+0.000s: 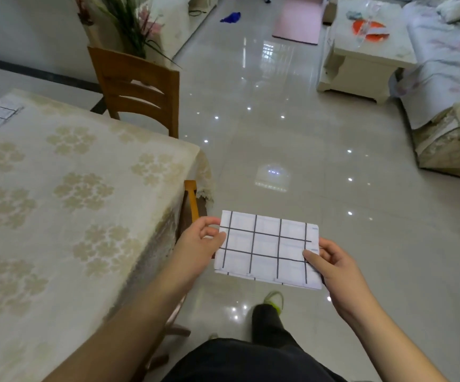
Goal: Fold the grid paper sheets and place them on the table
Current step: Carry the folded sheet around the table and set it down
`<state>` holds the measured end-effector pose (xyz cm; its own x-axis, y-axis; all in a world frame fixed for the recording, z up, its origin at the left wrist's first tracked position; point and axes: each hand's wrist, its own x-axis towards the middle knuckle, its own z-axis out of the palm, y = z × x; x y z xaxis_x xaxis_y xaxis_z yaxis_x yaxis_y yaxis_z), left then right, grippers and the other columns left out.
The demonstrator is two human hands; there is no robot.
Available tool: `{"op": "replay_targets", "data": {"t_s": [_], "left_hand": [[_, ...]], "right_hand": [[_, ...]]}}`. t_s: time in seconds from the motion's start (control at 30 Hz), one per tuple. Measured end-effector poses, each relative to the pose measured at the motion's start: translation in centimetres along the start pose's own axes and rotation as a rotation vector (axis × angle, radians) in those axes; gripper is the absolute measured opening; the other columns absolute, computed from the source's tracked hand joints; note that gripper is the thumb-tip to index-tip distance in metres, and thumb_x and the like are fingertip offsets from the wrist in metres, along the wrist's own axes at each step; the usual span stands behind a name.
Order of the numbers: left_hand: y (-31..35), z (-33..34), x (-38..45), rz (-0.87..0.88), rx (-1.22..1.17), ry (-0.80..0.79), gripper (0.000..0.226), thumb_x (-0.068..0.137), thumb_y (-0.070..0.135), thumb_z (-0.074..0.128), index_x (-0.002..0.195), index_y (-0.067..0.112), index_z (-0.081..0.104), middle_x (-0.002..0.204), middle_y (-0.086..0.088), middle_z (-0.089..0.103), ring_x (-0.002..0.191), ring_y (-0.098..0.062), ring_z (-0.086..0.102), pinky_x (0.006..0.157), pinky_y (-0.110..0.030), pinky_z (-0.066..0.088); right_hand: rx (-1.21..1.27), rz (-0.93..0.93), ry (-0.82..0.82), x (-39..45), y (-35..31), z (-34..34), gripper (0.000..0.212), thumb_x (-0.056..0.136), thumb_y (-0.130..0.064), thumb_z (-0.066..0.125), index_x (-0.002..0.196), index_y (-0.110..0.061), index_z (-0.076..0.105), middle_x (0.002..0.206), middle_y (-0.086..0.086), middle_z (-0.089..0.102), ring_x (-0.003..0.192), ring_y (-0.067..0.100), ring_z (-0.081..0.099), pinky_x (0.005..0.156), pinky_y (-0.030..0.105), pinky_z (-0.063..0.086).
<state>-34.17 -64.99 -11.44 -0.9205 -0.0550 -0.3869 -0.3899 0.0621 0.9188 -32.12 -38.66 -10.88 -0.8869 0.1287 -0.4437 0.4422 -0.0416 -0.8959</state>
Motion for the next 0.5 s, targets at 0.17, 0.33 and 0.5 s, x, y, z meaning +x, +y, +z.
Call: {"op": "replay_targets", "data": {"t_s": [0.17, 0.33, 0.5], "left_hand": [[1.7, 2.5, 5.4, -0.031, 0.004, 0.09, 0.021, 0.092, 0.016, 0.063, 0.105, 0.032, 0.061, 0.092, -0.008, 0.068, 0.086, -0.023, 0.071, 0.079, -0.038, 0.057], [4.6, 5.1, 11.6, -0.06, 0.039, 0.192, 0.021, 0.091, 0.014, 0.065, 0.104, 0.03, 0.063, 0.074, 0.011, 0.068, 0.076, -0.018, 0.067, 0.074, -0.041, 0.054], [8.2, 7.2, 16.4, -0.031, -0.06, 0.285, 0.023, 0.093, 0.008, 0.061, 0.114, 0.018, 0.062, 0.089, -0.014, 0.066, 0.081, -0.024, 0.065, 0.079, -0.041, 0.053]], "right_hand": [[0.025, 0.013, -0.071, 7.9, -2.3, -0.9, 0.023, 0.091, -0.002, 0.06, 0.111, -0.011, 0.065, 0.101, 0.009, 0.075, 0.09, 0.022, 0.071, 0.081, 0.038, 0.054], [0.017, -0.002, -0.163, 16.3, -6.6, -1.9, 0.022, 0.092, -0.003, 0.06, 0.112, -0.01, 0.065, 0.097, 0.009, 0.075, 0.084, 0.018, 0.071, 0.068, 0.029, 0.053], [-0.02, -0.026, -0.273, 23.1, -11.8, -2.2, 0.024, 0.092, -0.002, 0.058, 0.111, -0.014, 0.066, 0.1, 0.006, 0.075, 0.087, 0.019, 0.071, 0.067, 0.027, 0.053]]}}
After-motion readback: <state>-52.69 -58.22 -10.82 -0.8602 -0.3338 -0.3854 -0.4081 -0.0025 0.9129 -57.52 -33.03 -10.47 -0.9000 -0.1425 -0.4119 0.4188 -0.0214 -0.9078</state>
